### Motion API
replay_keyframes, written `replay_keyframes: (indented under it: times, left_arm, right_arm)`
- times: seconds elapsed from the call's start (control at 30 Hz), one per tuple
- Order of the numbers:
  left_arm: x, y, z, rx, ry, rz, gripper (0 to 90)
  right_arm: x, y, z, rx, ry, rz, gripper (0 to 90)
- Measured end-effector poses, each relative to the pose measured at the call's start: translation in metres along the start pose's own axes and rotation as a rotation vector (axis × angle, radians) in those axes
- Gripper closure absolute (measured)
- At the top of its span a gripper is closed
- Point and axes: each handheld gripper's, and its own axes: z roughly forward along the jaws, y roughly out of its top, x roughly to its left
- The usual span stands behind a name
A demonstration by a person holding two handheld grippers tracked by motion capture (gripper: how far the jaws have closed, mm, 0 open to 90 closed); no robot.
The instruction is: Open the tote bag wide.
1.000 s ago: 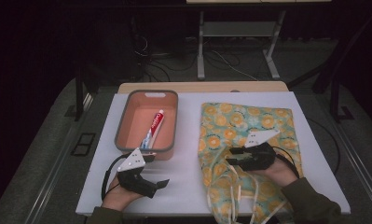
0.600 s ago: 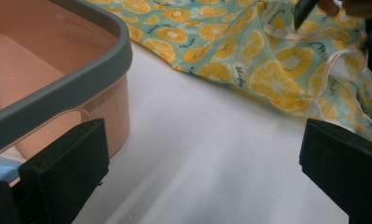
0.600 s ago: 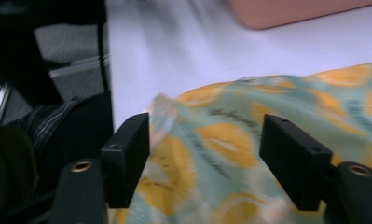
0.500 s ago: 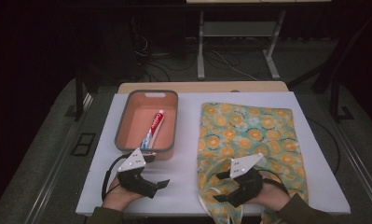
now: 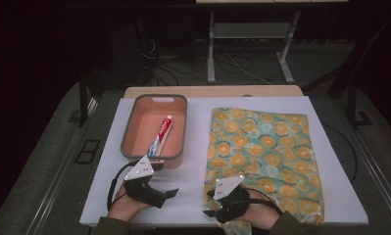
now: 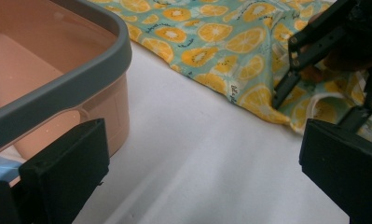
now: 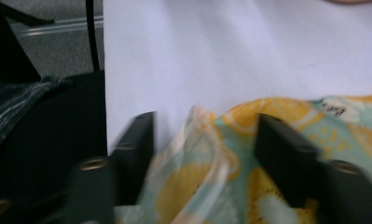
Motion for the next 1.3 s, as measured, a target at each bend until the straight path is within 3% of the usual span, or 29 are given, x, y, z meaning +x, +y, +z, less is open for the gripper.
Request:
replay_keyframes:
  times: [0.03,0.07,0.1,0.13,0.2,0.3,0.43,0.73,0.93,1.1,1.13,1.2,1.27,1.3]
  left_arm:
    - [0.000,0.000,0.000,0.001,0.000,0.000,0.0]
    - [0.000,0.000,0.000,0.000,0.000,-0.001,0.0]
    - [0.000,0.000,0.000,0.001,-0.001,0.000,0.0]
    - [0.000,0.000,0.000,-0.001,-0.001,0.001,0.0]
    - [0.000,0.000,0.000,-0.002,-0.001,0.004,0.0]
    - [0.000,0.000,0.000,-0.004,0.000,0.001,0.0]
    - [0.000,0.000,0.000,-0.006,0.001,-0.002,0.0]
    - [0.001,0.000,-0.001,-0.007,0.001,-0.003,0.0]
    - [0.001,0.000,-0.002,-0.010,-0.001,-0.002,0.0]
    - [0.001,0.000,-0.002,-0.012,-0.002,-0.003,0.0]
    - [0.001,0.000,-0.002,-0.014,-0.003,-0.004,0.0]
    - [0.002,-0.001,-0.003,-0.019,-0.003,-0.006,0.0]
    - [0.002,-0.001,-0.004,-0.019,-0.003,-0.005,0.0]
    - [0.002,-0.001,-0.004,-0.019,-0.003,-0.005,0.0]
  right_arm:
    - [0.000,0.000,0.000,0.000,0.000,0.000,49.6]
    - [0.001,0.001,0.001,-0.004,0.001,0.006,56.5]
    - [0.001,0.002,0.002,-0.011,-0.004,0.011,71.3]
    - [0.001,0.002,0.002,-0.011,-0.004,0.011,71.3]
    - [-0.004,0.003,0.002,-0.015,-0.018,0.023,87.2]
    - [-0.007,0.004,0.002,-0.012,-0.042,0.018,88.9]
    - [-0.023,0.013,0.002,-0.021,-0.097,0.050,89.0]
    - [-0.089,0.045,0.016,-0.033,-0.205,0.180,89.0]
    - [-0.125,0.063,0.029,-0.024,-0.242,0.254,89.1]
    - [-0.143,0.075,0.041,-0.012,-0.267,0.283,89.0]
    - [-0.144,0.077,0.042,-0.014,-0.264,0.290,87.5]
    - [-0.145,0.078,0.039,-0.044,-0.258,0.316,69.5]
    - [-0.145,0.078,0.036,-0.062,-0.250,0.319,65.0]
    - [-0.142,0.076,0.025,-0.086,-0.241,0.315,54.0]
